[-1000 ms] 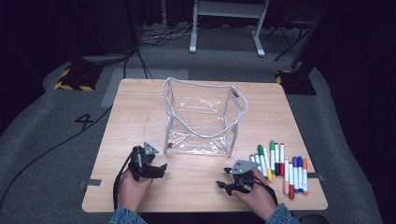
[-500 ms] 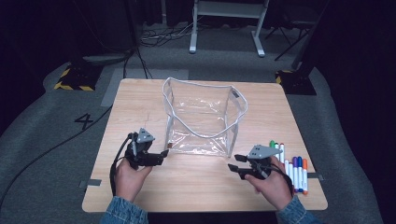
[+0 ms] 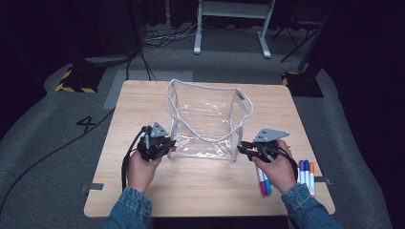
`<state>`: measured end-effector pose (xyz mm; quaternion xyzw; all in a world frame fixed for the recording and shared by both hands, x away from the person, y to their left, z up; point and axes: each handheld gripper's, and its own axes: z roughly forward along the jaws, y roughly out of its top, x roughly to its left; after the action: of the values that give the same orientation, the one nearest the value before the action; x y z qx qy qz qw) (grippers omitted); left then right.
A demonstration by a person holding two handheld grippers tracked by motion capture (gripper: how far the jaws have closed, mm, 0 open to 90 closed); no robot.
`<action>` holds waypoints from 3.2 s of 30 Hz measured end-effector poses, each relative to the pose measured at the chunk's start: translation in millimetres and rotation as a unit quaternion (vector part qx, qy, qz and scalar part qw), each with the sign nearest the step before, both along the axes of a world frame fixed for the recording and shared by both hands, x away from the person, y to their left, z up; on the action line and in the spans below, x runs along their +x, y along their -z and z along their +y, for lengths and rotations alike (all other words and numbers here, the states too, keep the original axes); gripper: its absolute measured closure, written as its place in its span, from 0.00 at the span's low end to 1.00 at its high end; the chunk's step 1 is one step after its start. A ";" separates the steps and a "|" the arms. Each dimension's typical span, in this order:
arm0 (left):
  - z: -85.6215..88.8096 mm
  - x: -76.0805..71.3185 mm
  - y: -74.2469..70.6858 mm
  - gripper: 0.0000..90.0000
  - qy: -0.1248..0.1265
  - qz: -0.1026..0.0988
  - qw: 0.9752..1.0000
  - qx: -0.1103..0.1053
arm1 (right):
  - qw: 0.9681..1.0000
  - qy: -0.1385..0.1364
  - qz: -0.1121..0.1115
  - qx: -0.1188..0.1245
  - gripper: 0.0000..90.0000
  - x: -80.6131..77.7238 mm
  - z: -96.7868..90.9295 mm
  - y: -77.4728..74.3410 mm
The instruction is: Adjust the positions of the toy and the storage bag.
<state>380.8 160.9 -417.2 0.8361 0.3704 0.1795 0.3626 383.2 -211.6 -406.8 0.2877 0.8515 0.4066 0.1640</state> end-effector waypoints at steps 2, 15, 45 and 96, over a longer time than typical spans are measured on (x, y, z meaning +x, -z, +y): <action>3.6 -1.8 0.6 0.96 0.003 0.006 1.000 -0.011 | 1.000 -0.006 0.003 0.001 0.99 3.3 1.2 0.8; 2.7 -43.5 0.1 0.96 0.030 0.007 0.999 -0.007 | 1.000 -0.024 -0.008 0.001 0.89 -21.8 -10.8 -15.6; 4.9 -113.1 -0.8 0.96 0.068 0.013 0.997 -0.026 | 0.998 -0.059 0.012 0.001 0.98 -37.6 -11.7 -17.0; 16.9 -77.5 1.8 0.39 0.016 0.030 0.998 -0.054 | 0.998 0.056 0.041 -0.002 0.61 -121.3 -146.1 -41.3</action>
<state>303.3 177.8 -418.9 0.8258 0.3771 0.1284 0.3991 261.9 -357.7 -365.6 0.3512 0.8410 0.3825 0.1520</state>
